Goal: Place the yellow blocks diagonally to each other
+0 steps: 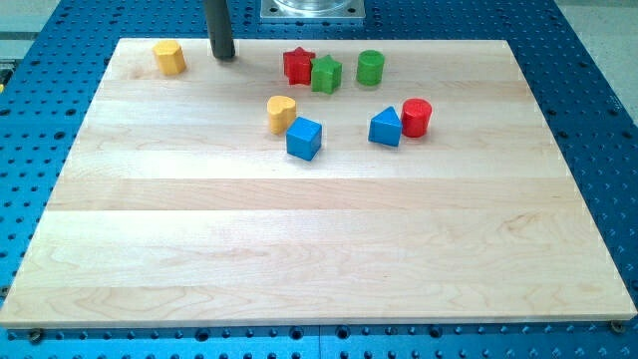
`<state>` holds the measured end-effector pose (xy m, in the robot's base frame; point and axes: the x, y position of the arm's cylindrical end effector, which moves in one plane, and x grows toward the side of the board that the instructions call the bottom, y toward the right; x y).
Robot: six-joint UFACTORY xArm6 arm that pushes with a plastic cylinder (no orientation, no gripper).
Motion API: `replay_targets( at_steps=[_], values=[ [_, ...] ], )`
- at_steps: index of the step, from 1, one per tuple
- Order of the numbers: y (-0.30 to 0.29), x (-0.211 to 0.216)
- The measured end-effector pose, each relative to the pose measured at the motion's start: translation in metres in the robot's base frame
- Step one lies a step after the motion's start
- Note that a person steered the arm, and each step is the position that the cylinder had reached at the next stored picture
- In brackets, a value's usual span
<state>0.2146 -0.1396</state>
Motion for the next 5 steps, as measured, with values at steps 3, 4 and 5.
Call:
replay_targets(
  at_steps=[3, 4, 5],
  values=[
    [-0.02, 0.009],
    [0.057, 0.035],
    [0.108, 0.092]
  ],
)
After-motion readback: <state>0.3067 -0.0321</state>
